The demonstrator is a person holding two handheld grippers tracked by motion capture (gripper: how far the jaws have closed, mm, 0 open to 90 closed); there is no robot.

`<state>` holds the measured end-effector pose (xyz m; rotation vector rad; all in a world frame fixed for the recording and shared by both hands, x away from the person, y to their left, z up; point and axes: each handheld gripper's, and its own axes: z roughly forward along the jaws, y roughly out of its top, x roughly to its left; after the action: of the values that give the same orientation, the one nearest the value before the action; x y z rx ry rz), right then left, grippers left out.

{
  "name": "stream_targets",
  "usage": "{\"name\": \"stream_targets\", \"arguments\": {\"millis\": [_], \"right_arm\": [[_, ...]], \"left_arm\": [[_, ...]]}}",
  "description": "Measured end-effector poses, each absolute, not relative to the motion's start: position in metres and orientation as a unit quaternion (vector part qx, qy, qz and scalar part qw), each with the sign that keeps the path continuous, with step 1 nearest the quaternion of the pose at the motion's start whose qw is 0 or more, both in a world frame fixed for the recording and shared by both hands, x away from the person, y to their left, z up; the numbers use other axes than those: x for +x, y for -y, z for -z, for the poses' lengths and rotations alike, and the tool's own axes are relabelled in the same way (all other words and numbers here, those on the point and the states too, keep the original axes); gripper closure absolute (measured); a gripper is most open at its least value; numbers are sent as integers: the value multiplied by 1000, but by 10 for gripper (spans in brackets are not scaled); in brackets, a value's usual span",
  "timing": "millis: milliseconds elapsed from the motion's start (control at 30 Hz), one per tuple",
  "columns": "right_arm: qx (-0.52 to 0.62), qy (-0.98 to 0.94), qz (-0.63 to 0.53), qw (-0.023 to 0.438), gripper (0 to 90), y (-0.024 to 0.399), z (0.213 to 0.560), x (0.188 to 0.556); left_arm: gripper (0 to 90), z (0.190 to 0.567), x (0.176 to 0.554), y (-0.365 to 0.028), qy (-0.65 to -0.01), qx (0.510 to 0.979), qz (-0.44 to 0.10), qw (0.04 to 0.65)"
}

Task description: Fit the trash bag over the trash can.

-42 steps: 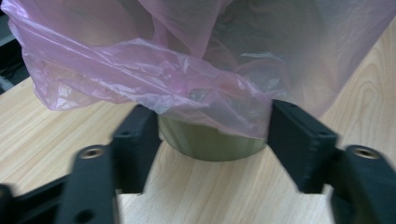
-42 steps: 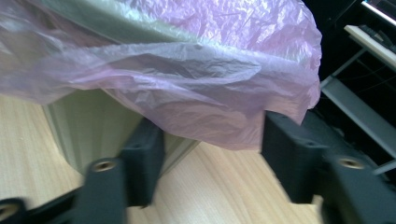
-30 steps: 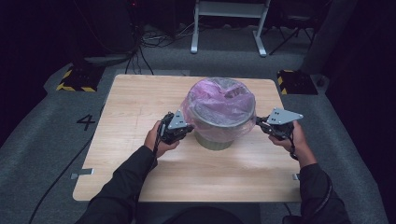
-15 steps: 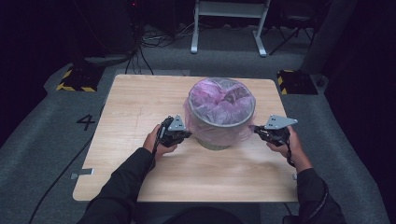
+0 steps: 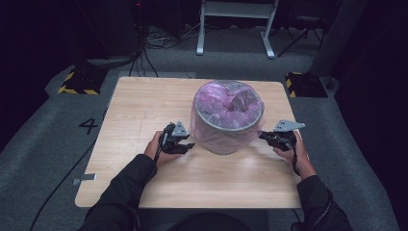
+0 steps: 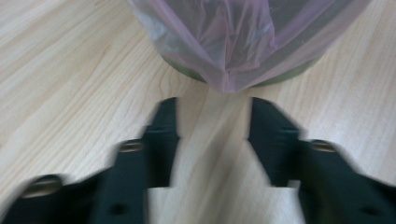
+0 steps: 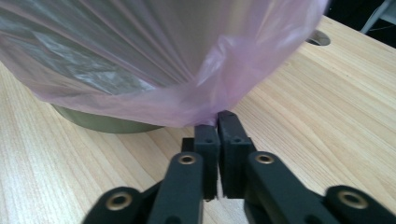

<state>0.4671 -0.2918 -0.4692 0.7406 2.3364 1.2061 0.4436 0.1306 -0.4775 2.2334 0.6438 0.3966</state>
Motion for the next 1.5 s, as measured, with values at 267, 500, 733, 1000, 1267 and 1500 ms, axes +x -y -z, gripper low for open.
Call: {"name": "stream_targets", "arguments": {"millis": [267,500,733,1000,1267,1500], "right_arm": [[275,-833,-446,180,371,309,463,454],[280,-829,-451,176,226,319,460,444],[279,-804,-491,185,215,326,433,435],[260,-793,-502,227,219,320,377,430],[234,-795,-507,238,219,291,325,442],[221,-823,-474,223,197,247,302,469]], "left_arm": [[193,468,415,-162,-277,853,-180,404],[193,473,398,-182,-295,856,-182,384],[169,484,388,-200,-324,859,-165,360],[171,496,382,-206,-335,865,-143,345],[165,501,383,-207,-336,864,-133,351],[150,503,383,-207,-336,861,-137,358]]}}
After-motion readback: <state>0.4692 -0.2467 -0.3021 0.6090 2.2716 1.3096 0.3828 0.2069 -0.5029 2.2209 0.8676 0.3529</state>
